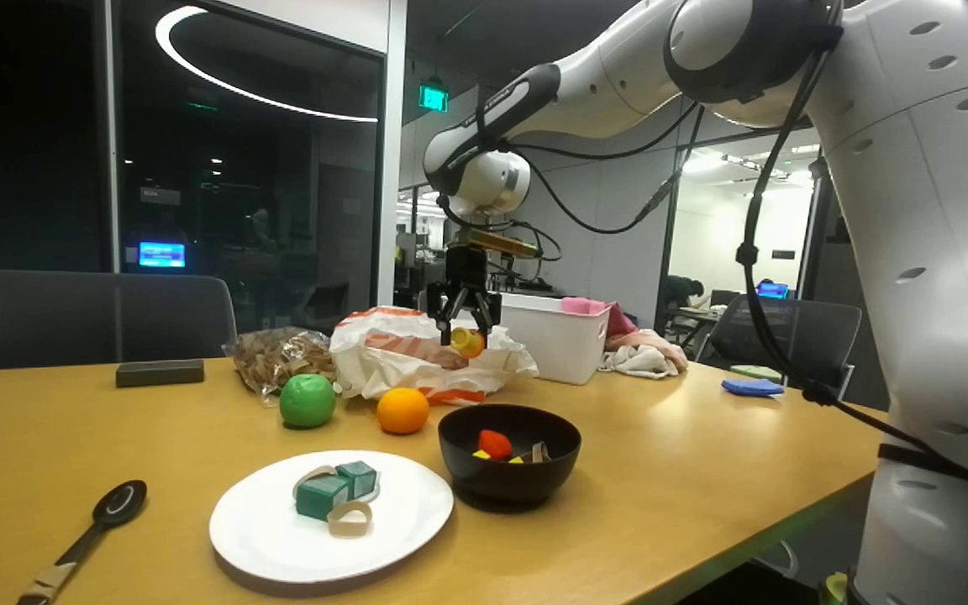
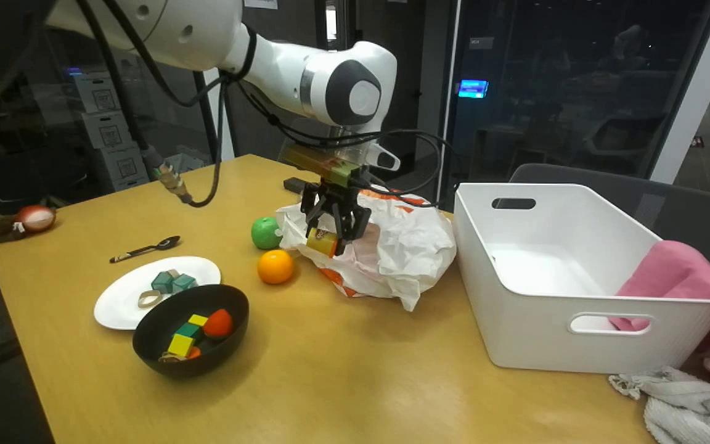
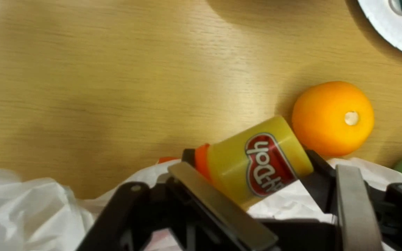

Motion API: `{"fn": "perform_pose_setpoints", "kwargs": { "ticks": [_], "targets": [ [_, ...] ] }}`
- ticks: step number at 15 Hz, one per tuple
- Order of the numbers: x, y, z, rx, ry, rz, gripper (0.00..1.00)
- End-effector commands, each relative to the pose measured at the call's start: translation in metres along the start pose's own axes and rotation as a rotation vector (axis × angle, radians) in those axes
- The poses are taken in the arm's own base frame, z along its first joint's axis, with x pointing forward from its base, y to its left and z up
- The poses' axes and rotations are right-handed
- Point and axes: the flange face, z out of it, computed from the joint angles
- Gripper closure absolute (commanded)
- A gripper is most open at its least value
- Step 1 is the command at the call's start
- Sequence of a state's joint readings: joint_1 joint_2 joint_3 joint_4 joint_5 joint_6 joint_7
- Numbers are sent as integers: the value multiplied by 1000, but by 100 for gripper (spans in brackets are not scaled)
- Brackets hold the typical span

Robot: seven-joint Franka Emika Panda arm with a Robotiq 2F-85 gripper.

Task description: Remove the apple, orange and yellow container from the plastic bag.

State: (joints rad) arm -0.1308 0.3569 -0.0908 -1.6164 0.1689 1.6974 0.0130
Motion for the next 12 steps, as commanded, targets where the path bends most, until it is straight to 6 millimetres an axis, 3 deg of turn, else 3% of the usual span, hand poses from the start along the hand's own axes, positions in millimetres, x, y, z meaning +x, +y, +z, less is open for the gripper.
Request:
{"fn": "perform_pose_setpoints", "kwargs": {
  "ticks": [1, 8, 9, 10, 12],
  "targets": [
    [-4, 25, 14, -46, -40, 43, 49],
    [13, 72, 80, -241, -36, 166, 49],
    [15, 74, 85, -252, -34, 169, 41],
    [15, 75, 88, -257, -34, 172, 6],
    [11, 71, 85, -259, -34, 174, 1]
  ]
}}
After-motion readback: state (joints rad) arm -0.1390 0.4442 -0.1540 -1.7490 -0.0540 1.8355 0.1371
